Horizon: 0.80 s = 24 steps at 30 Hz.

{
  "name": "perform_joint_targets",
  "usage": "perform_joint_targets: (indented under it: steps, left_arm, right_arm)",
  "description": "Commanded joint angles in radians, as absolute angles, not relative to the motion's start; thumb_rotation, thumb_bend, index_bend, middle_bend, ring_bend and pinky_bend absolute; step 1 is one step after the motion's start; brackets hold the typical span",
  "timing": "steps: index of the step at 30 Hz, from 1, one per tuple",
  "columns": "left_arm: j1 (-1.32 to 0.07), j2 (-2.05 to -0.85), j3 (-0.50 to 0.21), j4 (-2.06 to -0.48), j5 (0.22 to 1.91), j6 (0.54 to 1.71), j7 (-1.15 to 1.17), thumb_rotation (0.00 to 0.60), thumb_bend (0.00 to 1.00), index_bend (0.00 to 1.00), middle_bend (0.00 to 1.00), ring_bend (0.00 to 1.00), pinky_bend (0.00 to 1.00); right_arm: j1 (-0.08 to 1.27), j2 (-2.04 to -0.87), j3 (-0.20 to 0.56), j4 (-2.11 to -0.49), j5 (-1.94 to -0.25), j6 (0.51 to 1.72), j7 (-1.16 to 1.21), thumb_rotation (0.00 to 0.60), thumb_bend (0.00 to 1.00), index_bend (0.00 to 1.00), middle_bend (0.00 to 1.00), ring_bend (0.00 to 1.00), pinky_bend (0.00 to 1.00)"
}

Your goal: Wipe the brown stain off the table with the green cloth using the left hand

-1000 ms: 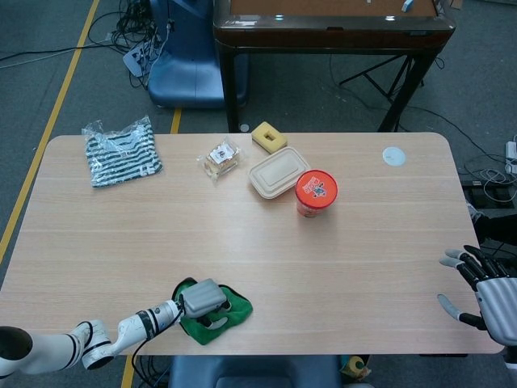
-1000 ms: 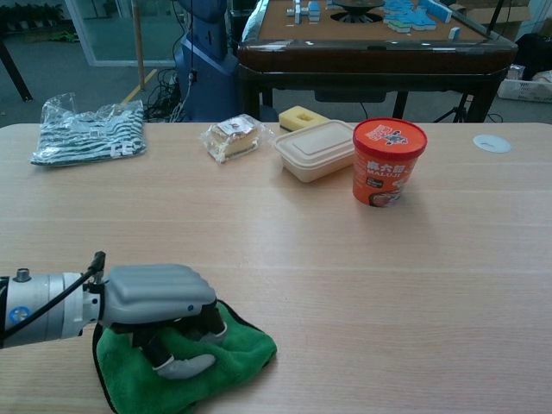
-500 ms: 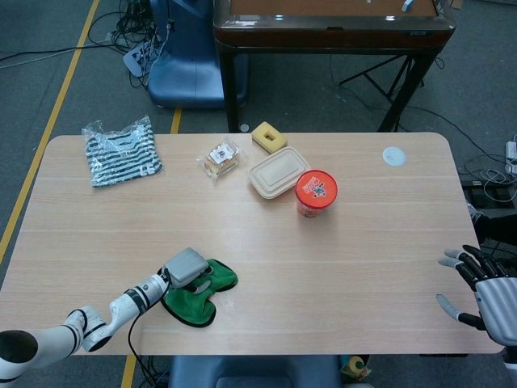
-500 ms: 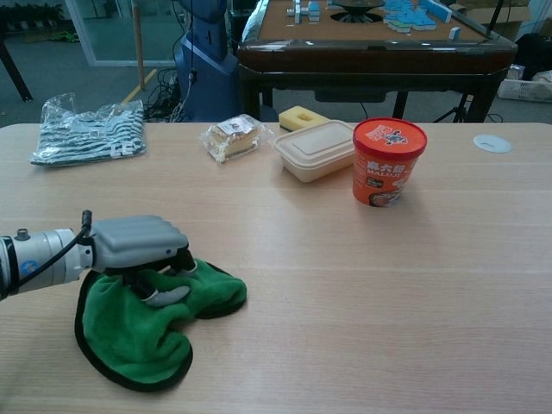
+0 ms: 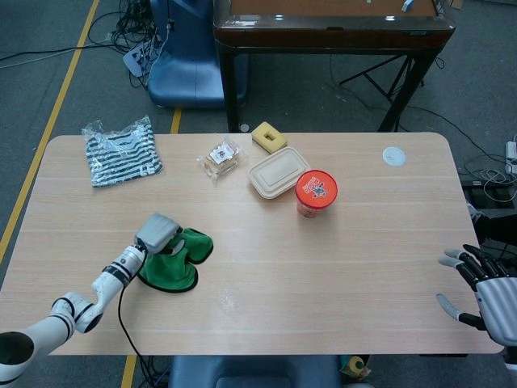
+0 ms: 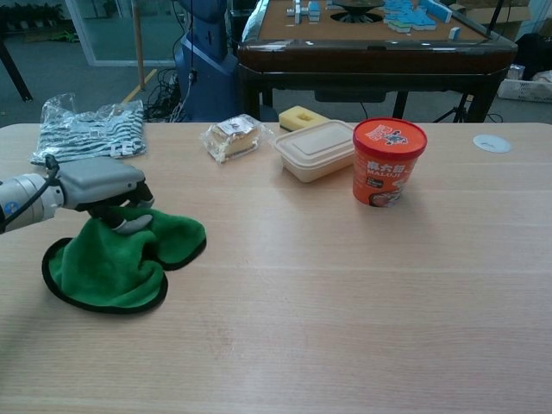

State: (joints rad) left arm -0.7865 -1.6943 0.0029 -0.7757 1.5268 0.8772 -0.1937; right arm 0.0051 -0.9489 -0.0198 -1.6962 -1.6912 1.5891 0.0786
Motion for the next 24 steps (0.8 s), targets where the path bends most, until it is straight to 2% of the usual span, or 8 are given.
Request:
perform_joint_targets:
  steps: [1, 8, 14, 17, 18, 20, 22, 24]
  left_arm:
    - [-0.787, -1.651, -0.039, -0.812, 1.505, 0.924, -0.199, 0.6, 0.46, 0.7, 0.8, 0.78, 1.0]
    - [-0.79, -1.582, -0.111, -0.91, 1.468, 0.993, -0.19, 0.6, 0.46, 0.7, 0.8, 0.78, 1.0]
    - [-0.8, -1.589, -0.146, -0.911, 1.439, 1.007, -0.16, 0.6, 0.46, 0.7, 0.8, 0.77, 1.0]
    - [-0.802, -1.602, -0.157, -0.9, 1.414, 0.992, -0.134, 0.6, 0.45, 0.65, 0.75, 0.73, 0.95]
    - [-0.803, -1.604, -0.159, -0.9, 1.4, 0.974, -0.119, 0.6, 0.45, 0.6, 0.69, 0.68, 0.92]
    - [-0.804, -1.599, -0.164, -0.915, 1.357, 0.917, -0.078, 0.6, 0.43, 0.4, 0.48, 0.5, 0.8]
    - [-0.807, -1.576, -0.175, -0.96, 1.284, 0.828, -0.026, 0.6, 0.32, 0.1, 0.15, 0.22, 0.57]
    - [-0.805, -1.552, -0.195, -1.017, 1.218, 0.782, 0.007, 0.6, 0.24, 0.01, 0.02, 0.09, 0.41]
  right_arm:
    - [0.005, -0.951, -0.02, -1.693, -1.692, 1.589, 0.081, 0.6, 0.33, 0.3, 0.26, 0.14, 0.19]
    - [0.011, -0.957, -0.019, -1.684, -1.691, 1.581, 0.089, 0.6, 0.33, 0.3, 0.26, 0.14, 0.19]
    - [0.012, -0.957, -0.018, -1.681, -1.688, 1.579, 0.094, 0.6, 0.33, 0.3, 0.26, 0.14, 0.19]
    - [0.01, -0.958, -0.019, -1.678, -1.684, 1.58, 0.097, 0.6, 0.33, 0.3, 0.26, 0.14, 0.19]
    - [0.01, -0.958, -0.019, -1.677, -1.684, 1.58, 0.097, 0.6, 0.33, 0.3, 0.26, 0.14, 0.19]
    - [0.009, -0.958, -0.019, -1.675, -1.683, 1.581, 0.099, 0.6, 0.33, 0.3, 0.26, 0.14, 0.19]
    - [0.008, -0.959, -0.019, -1.673, -1.683, 1.582, 0.101, 0.6, 0.33, 0.3, 0.26, 0.14, 0.19]
    - [0.008, -0.959, -0.019, -1.672, -1.684, 1.583, 0.102, 0.6, 0.33, 0.3, 0.26, 0.14, 0.19]
